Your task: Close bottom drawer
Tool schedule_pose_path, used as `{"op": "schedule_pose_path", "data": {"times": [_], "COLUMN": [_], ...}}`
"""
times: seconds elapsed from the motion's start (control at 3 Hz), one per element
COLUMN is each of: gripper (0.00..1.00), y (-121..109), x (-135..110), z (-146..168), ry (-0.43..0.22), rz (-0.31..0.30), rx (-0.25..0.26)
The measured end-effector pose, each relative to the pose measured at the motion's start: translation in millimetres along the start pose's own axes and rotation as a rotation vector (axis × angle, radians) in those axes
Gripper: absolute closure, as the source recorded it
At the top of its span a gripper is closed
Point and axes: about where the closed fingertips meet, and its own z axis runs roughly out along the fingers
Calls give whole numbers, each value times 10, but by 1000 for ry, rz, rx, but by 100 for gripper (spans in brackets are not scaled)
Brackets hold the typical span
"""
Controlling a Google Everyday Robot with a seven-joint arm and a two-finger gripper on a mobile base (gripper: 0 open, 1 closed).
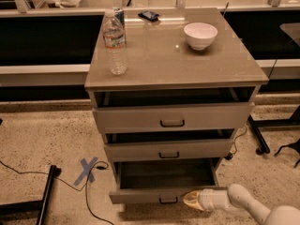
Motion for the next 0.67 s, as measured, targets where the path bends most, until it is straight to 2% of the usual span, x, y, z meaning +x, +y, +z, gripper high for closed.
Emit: {"op": "schedule_pose_path", "data": {"times": [0.33,0.67], "gripper": [100,100], "y": [-237,-312], "x": [-38,-32], "z": [75,94], "ry": [0,5], "rz": [0,2], "rx": [50,65]}}
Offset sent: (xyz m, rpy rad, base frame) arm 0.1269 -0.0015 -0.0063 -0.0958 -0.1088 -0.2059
